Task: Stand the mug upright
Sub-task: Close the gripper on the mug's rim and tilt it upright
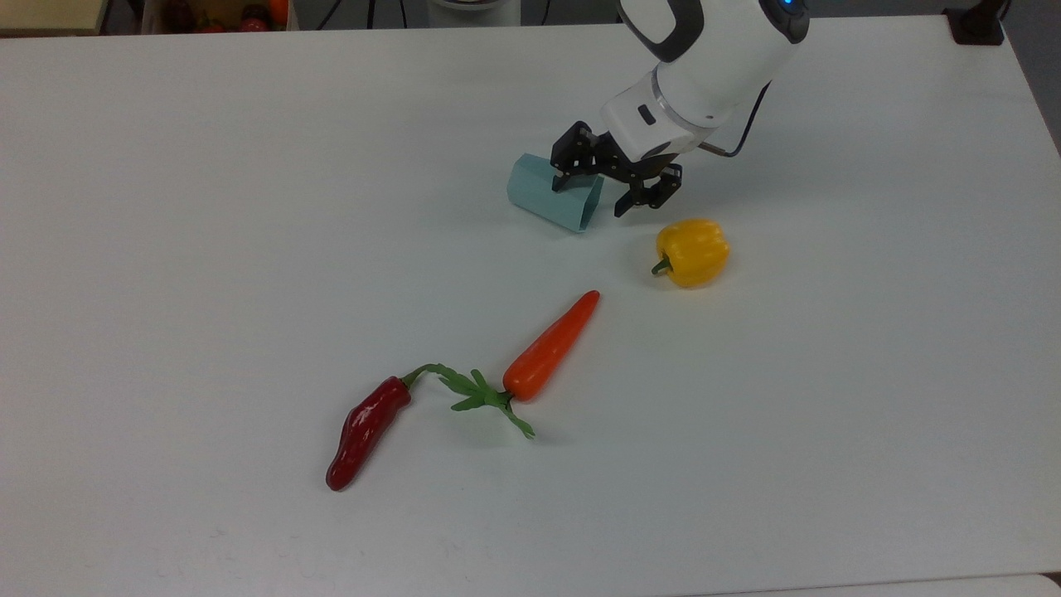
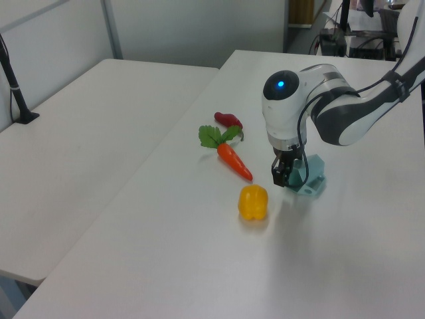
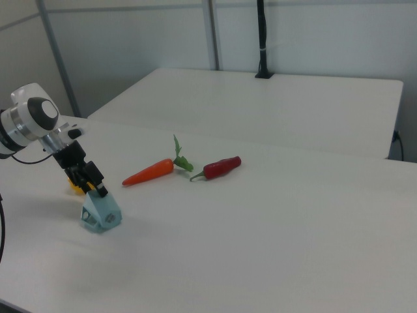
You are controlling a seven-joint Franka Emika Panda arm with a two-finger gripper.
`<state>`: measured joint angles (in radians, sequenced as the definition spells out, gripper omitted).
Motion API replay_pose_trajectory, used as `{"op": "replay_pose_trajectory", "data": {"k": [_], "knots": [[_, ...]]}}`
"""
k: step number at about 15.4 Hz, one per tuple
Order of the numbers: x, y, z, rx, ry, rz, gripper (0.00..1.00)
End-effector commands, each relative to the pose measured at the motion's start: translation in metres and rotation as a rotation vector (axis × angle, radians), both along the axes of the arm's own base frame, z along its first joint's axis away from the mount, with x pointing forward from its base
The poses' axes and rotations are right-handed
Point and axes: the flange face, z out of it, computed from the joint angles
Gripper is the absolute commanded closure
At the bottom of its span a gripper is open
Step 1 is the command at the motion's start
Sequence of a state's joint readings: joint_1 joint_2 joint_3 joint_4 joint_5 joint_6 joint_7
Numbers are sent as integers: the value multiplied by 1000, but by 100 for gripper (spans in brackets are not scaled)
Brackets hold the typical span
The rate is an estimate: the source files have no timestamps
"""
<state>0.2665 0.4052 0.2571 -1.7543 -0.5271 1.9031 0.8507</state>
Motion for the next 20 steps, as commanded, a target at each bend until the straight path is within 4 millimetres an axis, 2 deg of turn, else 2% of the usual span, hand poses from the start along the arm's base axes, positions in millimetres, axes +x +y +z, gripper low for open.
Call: {"op": "replay_pose_trajectory", "data": {"k": [1, 3, 5, 9, 10, 11, 12, 13, 17, 20], "knots": [[-11, -10, 1, -69, 20, -14, 5], [-13, -14, 4, -93, 28, -20, 5], [-17, -18, -2, -108, 46, -23, 6], [-23, -23, -14, -140, 60, -16, 22], [-23, -23, -15, -141, 62, -17, 32], [-23, -26, -17, -143, 66, -21, 50], [-23, -27, -16, -143, 65, -22, 78], [-23, -27, -15, -141, 63, -25, 100], [-21, -33, -11, -140, 64, -29, 100], [-18, -40, -1, -128, 68, -18, 100]]}}
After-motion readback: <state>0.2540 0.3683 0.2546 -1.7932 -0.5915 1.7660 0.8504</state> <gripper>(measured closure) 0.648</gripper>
